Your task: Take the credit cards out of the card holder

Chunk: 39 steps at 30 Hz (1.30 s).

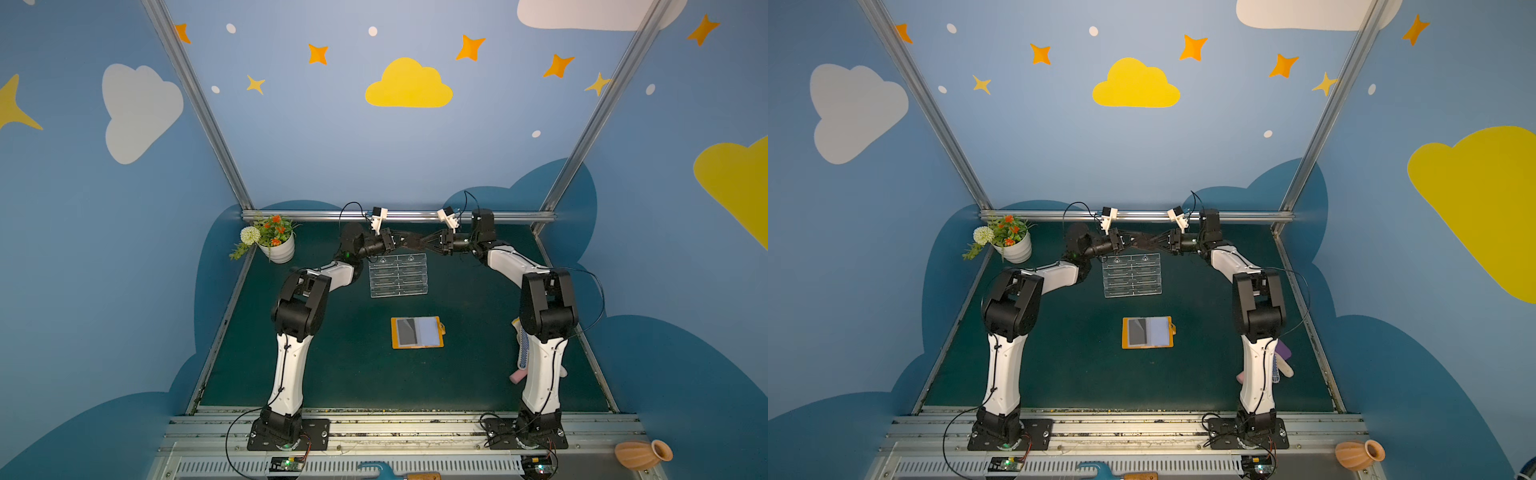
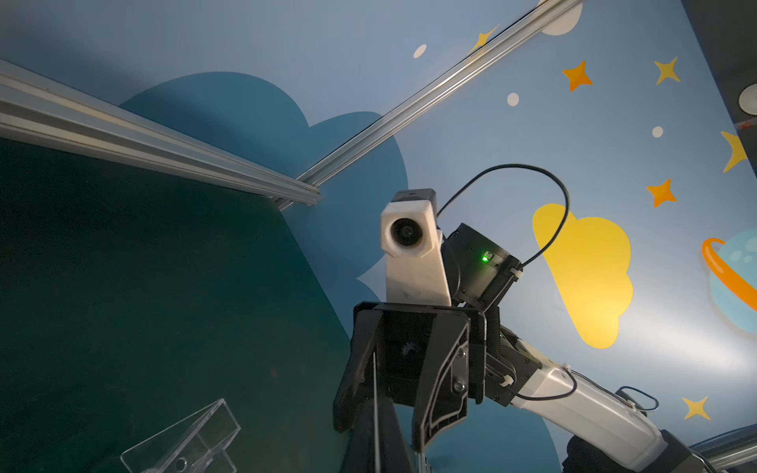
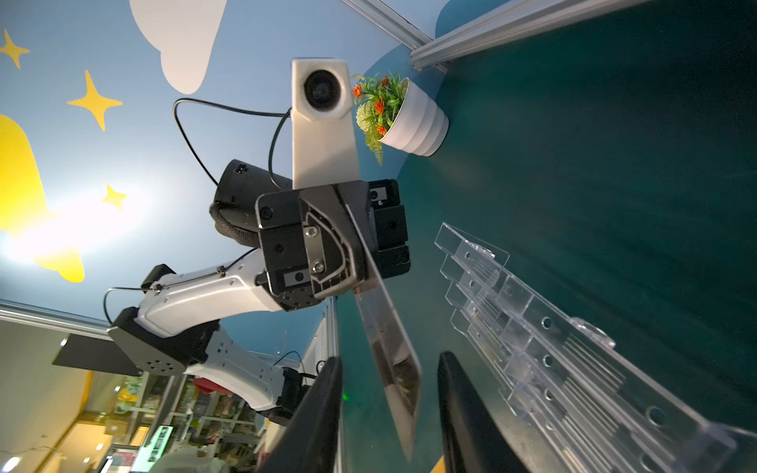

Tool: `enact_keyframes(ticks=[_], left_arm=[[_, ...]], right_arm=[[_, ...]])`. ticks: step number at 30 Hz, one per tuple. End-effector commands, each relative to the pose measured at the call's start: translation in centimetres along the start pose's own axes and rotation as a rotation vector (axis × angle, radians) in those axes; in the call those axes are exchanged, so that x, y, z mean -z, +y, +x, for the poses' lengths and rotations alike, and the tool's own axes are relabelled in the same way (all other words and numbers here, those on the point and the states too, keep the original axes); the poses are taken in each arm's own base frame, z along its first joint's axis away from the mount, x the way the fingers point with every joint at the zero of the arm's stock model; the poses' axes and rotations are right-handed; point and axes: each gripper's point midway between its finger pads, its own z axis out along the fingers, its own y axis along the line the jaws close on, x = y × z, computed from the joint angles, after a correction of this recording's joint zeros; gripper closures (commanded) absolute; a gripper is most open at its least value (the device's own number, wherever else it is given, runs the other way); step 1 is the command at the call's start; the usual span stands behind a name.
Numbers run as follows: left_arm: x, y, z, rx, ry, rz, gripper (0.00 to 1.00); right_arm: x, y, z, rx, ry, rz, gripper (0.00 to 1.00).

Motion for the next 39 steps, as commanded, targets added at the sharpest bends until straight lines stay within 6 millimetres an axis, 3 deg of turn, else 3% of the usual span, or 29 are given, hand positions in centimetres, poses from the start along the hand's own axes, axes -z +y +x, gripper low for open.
enact_keyframes(ticks=[1,11,16,27,39], left_arm=[[-0.4,-1.3,-0.3,-0.036,0.008,0.044,0.96],[-0.7,-0.9,0.3,-0.021,0.03,0.05,0.94],[-0.9,-0.9,0.4,-0.005,0.039,0.067,0.85],[-1.0,0.1,0.5,0.032,0.047,0.056,0.42],[-1.2,2.9,0.4,0.098,0.035,-0.012,0.39]], right_arm=[[-0.5,0.7,-0.5,0.027,0.012,-0.043,0.72],[-0.4,1.1,-0.7,0.044,0.006,-0.078,1.0],[-0.3,0.9,-0.8,0.053,-0.004,-0.068,1.0],[0.2,-0.7,-0.7,0.067,0.0,-0.046,1.0],[-0.6,-4.0,-0.4,0.018,0.016,-0.027,1.0]])
